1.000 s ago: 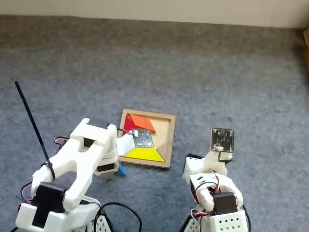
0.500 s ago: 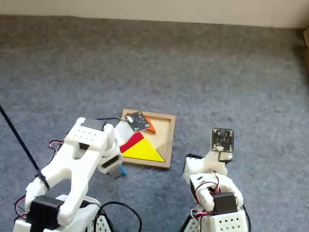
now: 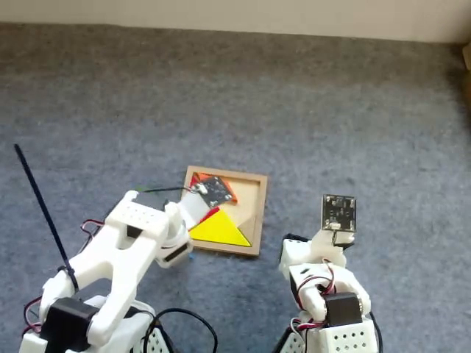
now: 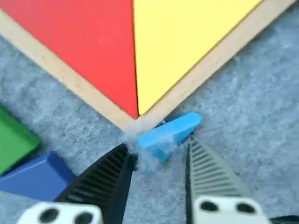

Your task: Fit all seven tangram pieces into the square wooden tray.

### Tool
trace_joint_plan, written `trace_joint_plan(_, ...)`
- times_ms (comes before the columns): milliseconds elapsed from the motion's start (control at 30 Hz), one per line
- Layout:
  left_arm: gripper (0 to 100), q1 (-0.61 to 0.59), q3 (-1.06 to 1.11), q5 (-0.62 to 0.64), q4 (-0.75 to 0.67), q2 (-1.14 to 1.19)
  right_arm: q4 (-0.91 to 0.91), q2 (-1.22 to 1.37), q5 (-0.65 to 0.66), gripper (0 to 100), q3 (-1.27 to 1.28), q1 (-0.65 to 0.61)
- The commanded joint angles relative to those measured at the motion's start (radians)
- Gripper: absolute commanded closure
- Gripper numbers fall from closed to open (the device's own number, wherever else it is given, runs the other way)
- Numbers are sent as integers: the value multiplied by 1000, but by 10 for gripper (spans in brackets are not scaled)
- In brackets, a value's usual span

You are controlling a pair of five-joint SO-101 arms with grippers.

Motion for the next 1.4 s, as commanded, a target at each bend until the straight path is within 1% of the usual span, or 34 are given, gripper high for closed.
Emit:
trace_joint_plan(0,899,70,10,9,0,-31,-31,-12,14,994,116,12)
trace_joint_plan(167,963,110,7,71,37,-33,-31,-12,14,994,116,12)
trace_joint_plan(300,992,120,7,75,66,-33,-31,-12,14,994,116,12)
trace_joint_plan(433,995,117,5,75,86,-33,-31,-12,14,994,116,12)
trace_joint_plan(533,995,120,-25,77,147,-48,-31,-12,14,994,116,12)
trace_joint_plan(733,995,120,-119,77,316,-260,-31,-12,14,994,116,12)
trace_joint_plan(833,995,120,-162,78,341,-360,-31,-12,14,994,116,12)
trace_joint_plan(933,995,120,-174,78,325,-392,-31,-12,14,994,116,12)
trace_joint_plan(1033,995,116,-160,80,186,-390,-31,-12,14,994,116,12)
trace_joint_plan(1267,995,120,-12,80,-258,-390,-31,-12,14,994,116,12)
trace_joint_plan(1367,995,122,35,80,-371,-390,-31,-12,14,994,116,12)
